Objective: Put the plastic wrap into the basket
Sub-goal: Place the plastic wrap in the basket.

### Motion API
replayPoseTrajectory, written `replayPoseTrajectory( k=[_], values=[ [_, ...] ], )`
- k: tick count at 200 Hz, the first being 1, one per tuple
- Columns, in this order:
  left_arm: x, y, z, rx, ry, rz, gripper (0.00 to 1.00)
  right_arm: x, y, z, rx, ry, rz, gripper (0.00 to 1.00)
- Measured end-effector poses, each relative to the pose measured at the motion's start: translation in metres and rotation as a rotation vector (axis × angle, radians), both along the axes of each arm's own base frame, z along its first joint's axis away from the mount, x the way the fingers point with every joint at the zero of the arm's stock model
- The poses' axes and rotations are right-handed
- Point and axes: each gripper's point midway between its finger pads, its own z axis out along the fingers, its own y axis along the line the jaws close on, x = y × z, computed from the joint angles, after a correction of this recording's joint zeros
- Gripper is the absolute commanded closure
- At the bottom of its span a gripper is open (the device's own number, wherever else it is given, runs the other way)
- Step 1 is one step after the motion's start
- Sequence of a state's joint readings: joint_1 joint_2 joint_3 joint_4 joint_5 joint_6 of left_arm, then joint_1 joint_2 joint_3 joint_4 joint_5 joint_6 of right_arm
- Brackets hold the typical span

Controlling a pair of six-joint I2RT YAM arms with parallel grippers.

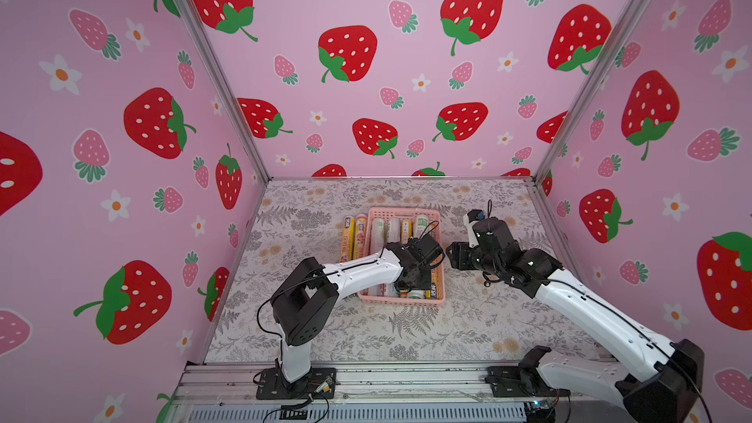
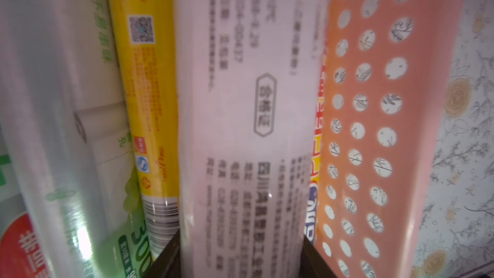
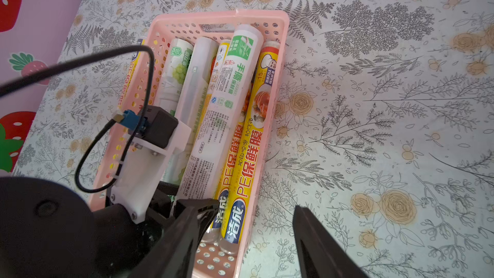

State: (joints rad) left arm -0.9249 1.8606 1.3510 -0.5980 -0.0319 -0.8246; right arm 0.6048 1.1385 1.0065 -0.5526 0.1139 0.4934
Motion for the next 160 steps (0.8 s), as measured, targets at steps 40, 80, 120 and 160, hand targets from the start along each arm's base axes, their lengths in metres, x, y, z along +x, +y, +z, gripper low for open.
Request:
replayPoseTrajectory(
  k=[40, 80, 120, 160],
  values=[
    [0.002, -0.012, 0.005, -0.034, -0.006, -0.014, 0.37, 0.000, 0.001, -0.001, 0.003, 0.001, 0.003, 0.38],
    [0.008, -0.033, 0.022, -0.111, -0.049, -0.043, 0.28, -0.001, 0.001, -0.004, 0.004, 0.009, 0.003, 0.38],
    [0.008, -0.035, 0.042, -0.154, -0.081, -0.056, 0.25, -0.001, 0.001, -0.004, 0.008, 0.012, 0.000, 0.38],
    [0.009, -0.012, 0.088, -0.166, -0.190, -0.056, 0.20, -0.001, 0.001, -0.004, 0.012, 0.013, -0.005, 0.35]
  ],
)
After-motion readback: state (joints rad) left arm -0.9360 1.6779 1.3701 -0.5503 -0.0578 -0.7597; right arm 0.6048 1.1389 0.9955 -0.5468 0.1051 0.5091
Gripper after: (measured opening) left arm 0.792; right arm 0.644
